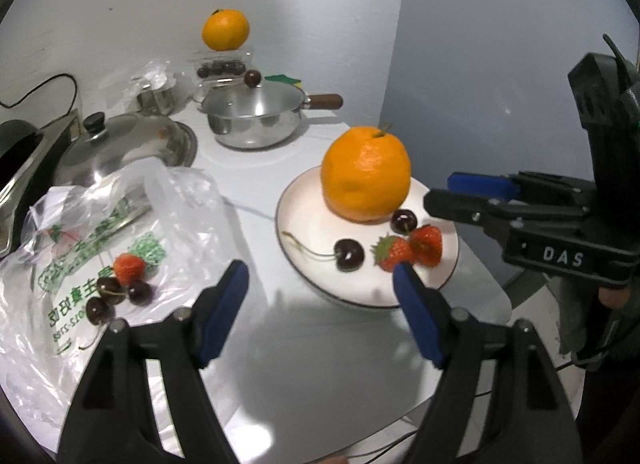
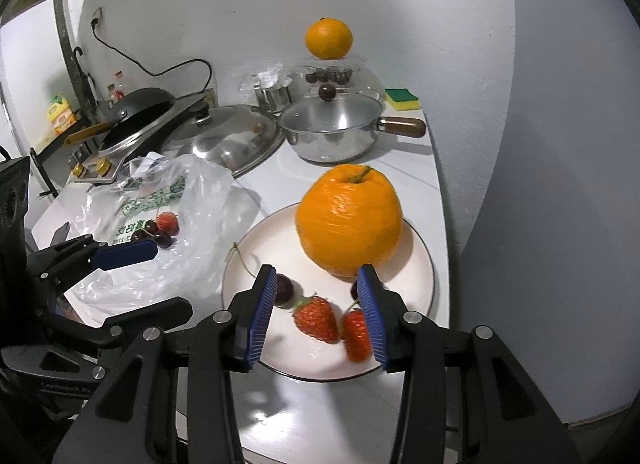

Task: Organize fruits
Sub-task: 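Lower the dark cherry onto the plate and open the right gripper, then move both open grippers back to the fruit on the plastic bag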

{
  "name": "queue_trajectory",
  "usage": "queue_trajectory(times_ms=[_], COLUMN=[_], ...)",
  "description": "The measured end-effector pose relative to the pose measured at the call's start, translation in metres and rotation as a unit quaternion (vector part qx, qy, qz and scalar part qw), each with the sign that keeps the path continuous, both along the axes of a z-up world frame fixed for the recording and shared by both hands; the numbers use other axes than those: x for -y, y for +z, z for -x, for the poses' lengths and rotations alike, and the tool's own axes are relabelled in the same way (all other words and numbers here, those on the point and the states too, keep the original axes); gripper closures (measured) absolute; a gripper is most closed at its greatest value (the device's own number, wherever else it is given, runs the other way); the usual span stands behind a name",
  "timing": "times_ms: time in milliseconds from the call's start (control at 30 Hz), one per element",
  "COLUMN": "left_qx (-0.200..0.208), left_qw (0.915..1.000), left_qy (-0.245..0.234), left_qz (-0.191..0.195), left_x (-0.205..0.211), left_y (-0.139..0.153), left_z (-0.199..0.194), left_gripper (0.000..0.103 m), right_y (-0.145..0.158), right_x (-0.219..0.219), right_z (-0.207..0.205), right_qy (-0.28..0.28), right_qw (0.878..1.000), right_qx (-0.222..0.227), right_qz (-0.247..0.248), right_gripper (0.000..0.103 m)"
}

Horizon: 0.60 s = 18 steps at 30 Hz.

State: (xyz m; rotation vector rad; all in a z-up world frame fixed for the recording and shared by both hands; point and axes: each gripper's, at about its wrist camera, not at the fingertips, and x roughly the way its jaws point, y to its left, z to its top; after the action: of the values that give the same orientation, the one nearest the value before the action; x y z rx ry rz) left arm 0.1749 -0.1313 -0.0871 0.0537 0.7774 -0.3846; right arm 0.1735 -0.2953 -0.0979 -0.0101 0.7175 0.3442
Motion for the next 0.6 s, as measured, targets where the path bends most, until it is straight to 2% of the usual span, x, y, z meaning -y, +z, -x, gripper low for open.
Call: queue_trajectory(times_ms=[600], left_qx=[0.013], left_qw=[0.9981], left_qy=[0.06], left_qz=[0.009], left_x=[-0.069], left_y=[0.01], left_z=[0.009], left_gripper=[0.027], right_y=[0.012], right_x=[-0.061], right_z=[0.0], right_qy=[0.038], right_qw=[0.999], right_qx=[0.008], right_qz=[0.018], right_gripper=[0.059])
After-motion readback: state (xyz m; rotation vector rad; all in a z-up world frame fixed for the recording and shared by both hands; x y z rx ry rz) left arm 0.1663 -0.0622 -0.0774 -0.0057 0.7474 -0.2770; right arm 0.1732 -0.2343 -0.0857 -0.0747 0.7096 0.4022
